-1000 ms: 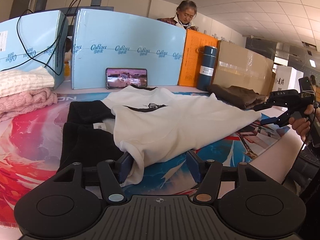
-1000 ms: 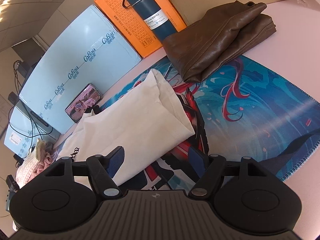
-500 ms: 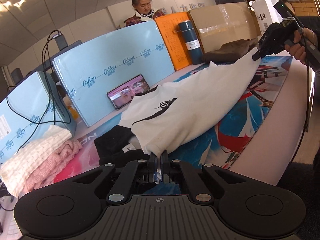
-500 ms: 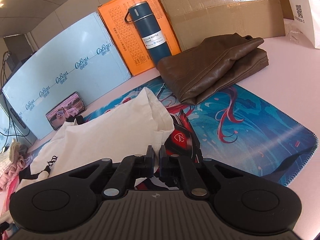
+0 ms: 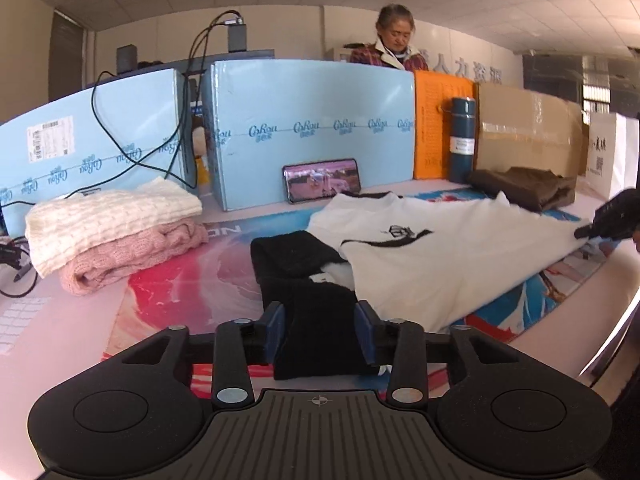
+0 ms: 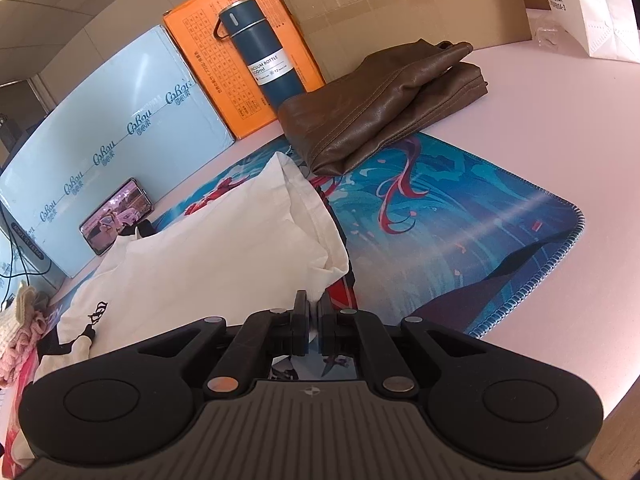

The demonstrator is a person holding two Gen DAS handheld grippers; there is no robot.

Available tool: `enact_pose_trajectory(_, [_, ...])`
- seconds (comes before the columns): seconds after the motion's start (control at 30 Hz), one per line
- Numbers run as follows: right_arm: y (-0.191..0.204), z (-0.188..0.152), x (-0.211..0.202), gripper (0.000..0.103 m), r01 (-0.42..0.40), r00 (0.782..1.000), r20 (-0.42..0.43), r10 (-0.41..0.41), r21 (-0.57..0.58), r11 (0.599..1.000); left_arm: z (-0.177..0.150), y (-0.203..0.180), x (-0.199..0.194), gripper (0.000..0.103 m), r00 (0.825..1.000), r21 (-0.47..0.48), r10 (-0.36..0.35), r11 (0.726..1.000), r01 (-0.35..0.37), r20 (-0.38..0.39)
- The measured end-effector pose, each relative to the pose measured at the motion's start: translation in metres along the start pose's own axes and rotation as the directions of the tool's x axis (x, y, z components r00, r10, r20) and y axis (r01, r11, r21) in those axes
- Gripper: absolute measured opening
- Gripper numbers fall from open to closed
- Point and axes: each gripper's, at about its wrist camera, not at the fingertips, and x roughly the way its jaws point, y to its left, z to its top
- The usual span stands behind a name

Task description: Fold clothes

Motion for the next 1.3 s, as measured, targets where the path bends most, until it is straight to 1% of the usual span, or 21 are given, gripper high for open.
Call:
enact_pose_trajectory(0.07, [0.001, -0.001, 0.0, 0.004, 0.003, 1.0, 0.007, -0.003, -0.012, 1.0, -0.001, -0.003, 0.012, 0.073, 0.995, -0.086, -0.103, 0.991, 0.103, 0.005])
enact_pose_trajectory(0.1, [0.002, -0.002, 0.0, 0.004, 0.004, 1.0, 0.01, -0.004, -0.019, 1.0, -0.003, -0.008, 0.019, 0.073, 0.99, -0.09, -0.142, 0.986, 0.141, -0.003])
enact_pose_trajectory(0.13, [0.002, -0.003, 0.0, 0.004, 0.005, 1.0, 0.014, -0.005, -0.027, 1.0, -0.004, -0.013, 0.026, 0.072, 0.991, -0.049, -0.134, 0.99, 0.133, -0.02])
enact_pose_trajectory(0.17, [0.003, -0.003, 0.0, 0.004, 0.006, 1.0, 0.017, -0.006, -0.036, 0.999, -0.006, -0.018, 0.032, 0.054, 0.993, 0.003, -0.112, 0.994, 0.112, -0.038])
enact_pose_trajectory(0.2, [0.003, -0.004, 0.0, 0.004, 0.008, 1.0, 0.02, -0.007, -0.045, 0.999, -0.008, -0.022, 0.039, 0.029, 0.995, 0.054, -0.088, 0.994, 0.091, -0.055])
enact_pose_trajectory(0.23, [0.003, -0.004, -0.001, 0.004, 0.01, 1.0, 0.021, -0.009, -0.054, 0.998, -0.009, -0.021, 0.044, 0.028, 0.996, 0.072, -0.04, 0.996, 0.046, -0.078])
enact_pose_trajectory(0.27, [0.004, -0.004, -0.001, 0.004, 0.013, 1.0, 0.023, -0.012, -0.065, 0.998, -0.009, -0.017, 0.048, 0.03, 0.995, 0.067, 0.0, 0.998, 0.007, -0.098])
enact_pose_trajectory(0.33, [0.006, -0.004, -0.002, 0.004, 0.043, 0.999, 0.032, -0.039, -0.102, 0.994, -0.005, -0.01, 0.042, 0.039, 0.996, 0.069, 0.041, 0.997, -0.035, -0.085])
enact_pose_trajectory(0.37, [0.006, -0.004, -0.003, 0.005, 0.07, 0.997, 0.044, -0.065, -0.121, 0.99, -0.003, -0.007, 0.038, 0.05, 0.995, 0.071, 0.059, 0.996, -0.054, -0.074])
enact_pose_trajectory(0.4, [0.006, -0.002, -0.005, 0.013, 0.099, 0.994, 0.063, -0.091, -0.134, 0.986, -0.001, -0.003, 0.035, 0.063, 0.995, 0.074, 0.078, 0.995, -0.073, -0.064])
enact_pose_trajectory(0.43, [0.006, 0.001, -0.006, 0.025, 0.121, 0.991, 0.082, -0.11, -0.142, 0.982, 0.004, -0.001, 0.031, 0.069, 0.994, 0.083, 0.1, 0.992, -0.097, -0.04])
enact_pose_trajectory(0.47, [0.006, 0.004, -0.008, 0.028, 0.143, 0.986, 0.102, -0.129, -0.15, 0.978, 0.01, 0.0, 0.027, 0.076, 0.992, 0.095, 0.123, 0.988, -0.122, -0.011])
enact_pose_trajectory(0.53, [0.007, 0.011, -0.009, 0.037, 0.169, 0.98, 0.137, -0.147, -0.164, 0.972, 0.027, 0.003, 0.027, 0.078, 0.99, 0.1, 0.137, 0.985, -0.14, 0.033])
enact_pose_trajectory(0.63, [0.02, 0.027, -0.006, 0.051, 0.112, 0.984, 0.16, -0.084, -0.178, 0.978, 0.057, 0.006, 0.036, 0.086, 0.985, 0.097, 0.137, 0.984, -0.147, 0.102])
enact_pose_trajectory(0.73, [0.039, 0.044, 0.011, 0.063, 0.007, 0.993, 0.119, 0.013, -0.167, 0.986, 0.094, 0.003, 0.058, 0.088, 0.983, 0.125, 0.075, 0.987, -0.097, 0.169])
enact_pose_trajectory(0.77, [0.045, 0.05, 0.016, 0.065, -0.028, 0.993, 0.106, 0.046, -0.162, 0.986, 0.105, 0.002, 0.069, 0.089, 0.983, 0.146, 0.052, 0.986, -0.078, 0.175])
enact_pose_trajectory(0.83, [0.06, 0.061, 0.031, 0.075, -0.098, 0.991, 0.077, 0.11, -0.145, 0.985, 0.126, 0.002, 0.093, 0.089, 0.985, 0.192, 0.007, 0.98, -0.041, 0.175])
enact_pose_trajectory(0.93, [0.083, 0.077, 0.056, 0.082, -0.186, 0.982, 0.029, 0.189, -0.093, 0.978, 0.155, 0.005, 0.151, 0.09, 0.995, 0.223, -0.021, 0.975, -0.001, 0.097])
enact_pose_trajectory(1.03, [0.094, 0.083, 0.085, 0.083, -0.248, 0.969, -0.004, 0.248, -0.037, 0.968, 0.175, 0.015, 0.216, 0.09, 0.992, 0.172, -0.12, 0.977, 0.123, -0.025])
enact_pose_trajectory(1.13, [0.098, 0.083, 0.112, 0.083, -0.292, 0.956, -0.028, 0.292, 0.0, 0.957, 0.173, 0.015, 0.281, 0.09, 0.966, 0.109, -0.217, 0.966, 0.233, -0.141])
enact_pose_trajectory(1.3, [0.092, 0.078, 0.146, 0.083, -0.352, 0.93, -0.087, 0.357, 0.068, 0.933, 0.151, 0.001, 0.359, 0.089, 0.927, 0.071, -0.262, 0.954, 0.29, -0.27])
